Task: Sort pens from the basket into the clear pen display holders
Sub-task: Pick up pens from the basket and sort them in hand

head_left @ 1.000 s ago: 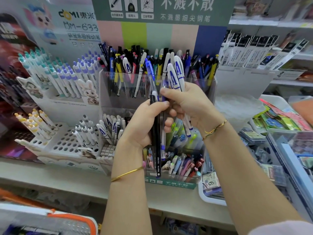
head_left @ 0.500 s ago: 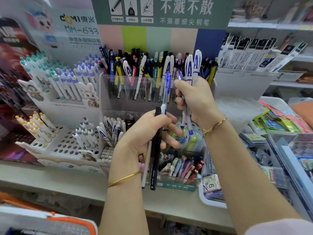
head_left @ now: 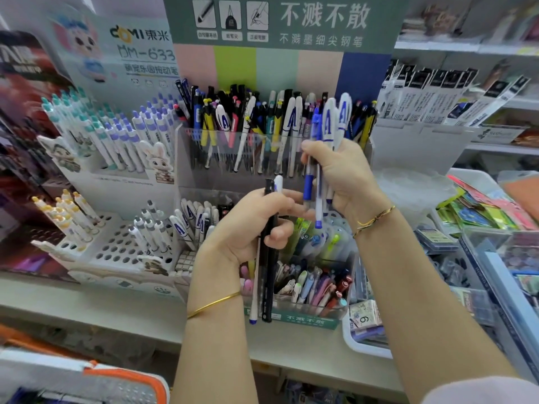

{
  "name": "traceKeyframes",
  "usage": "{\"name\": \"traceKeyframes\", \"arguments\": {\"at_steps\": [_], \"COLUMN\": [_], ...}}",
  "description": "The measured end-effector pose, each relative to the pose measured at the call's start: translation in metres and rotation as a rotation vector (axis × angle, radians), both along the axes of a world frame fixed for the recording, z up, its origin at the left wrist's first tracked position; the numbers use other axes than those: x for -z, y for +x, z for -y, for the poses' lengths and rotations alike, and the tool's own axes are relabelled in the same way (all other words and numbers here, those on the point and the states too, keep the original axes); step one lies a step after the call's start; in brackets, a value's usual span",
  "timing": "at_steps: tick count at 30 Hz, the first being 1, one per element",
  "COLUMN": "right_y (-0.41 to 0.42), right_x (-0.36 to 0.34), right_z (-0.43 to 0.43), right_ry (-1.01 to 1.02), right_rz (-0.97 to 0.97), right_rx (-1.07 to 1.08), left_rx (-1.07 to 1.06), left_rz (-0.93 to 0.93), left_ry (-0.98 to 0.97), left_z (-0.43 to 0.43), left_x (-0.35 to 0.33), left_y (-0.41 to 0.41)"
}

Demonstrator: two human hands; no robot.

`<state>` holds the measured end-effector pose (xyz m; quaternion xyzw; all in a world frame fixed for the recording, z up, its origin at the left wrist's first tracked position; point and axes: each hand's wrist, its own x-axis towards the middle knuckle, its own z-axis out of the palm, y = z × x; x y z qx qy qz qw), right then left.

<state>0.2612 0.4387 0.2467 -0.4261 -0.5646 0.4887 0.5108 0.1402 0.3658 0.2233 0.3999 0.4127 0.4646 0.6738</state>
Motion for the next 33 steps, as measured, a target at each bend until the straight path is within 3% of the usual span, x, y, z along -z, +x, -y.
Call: {"name": "traceKeyframes", "arguments": {"at_steps": [3,7,11,16,21,23,27,33], "right_y": [0.006,0.006,0.006,0.002,0.004,0.001,-0.004,-0.004], "right_x": [-0.004,-0.005,0.0,0.006,0.005,0.006,0.01,0.014], "right_z": [0.002,0.016,0.027,0.037,0.041,0.041,0.041,0.037], "right_ry": [0.014,-0.156,-0.092,-0.07,-0.104,-0.104,-0.087,-0.085], "right_rz": [0.041,-0.026,0.134,0.214,0.371,0.402,0.338,0.238], "right_rx": [-0.029,-0.206,-0.295,-0.347,-0.489,-0.52,-0.493,-0.425], "left_rx": [-0.185,-0.4,-0.526,-0.651,-0.787,-0.882,-0.956,-0.843], "left_rz": [0.068,0.3,0.579,0.738,0.662,0.518,0.24,0.218], "left_ry": [-0.029,-0.049,-0.062,-0.041,-0.053,-0.043,-0.027,0.086], "left_z": [-0.003,-0.011,-0.016,-0.026,-0.032,-0.031,-0.027,-0.025], "left_x": [0.001,0.001,0.002,0.004,0.004,0.001,-0.002,-0.004], "left_y": [-0.002,-0.004,-0.007,-0.009,-0.011,-0.007,0.0,0.002]}}
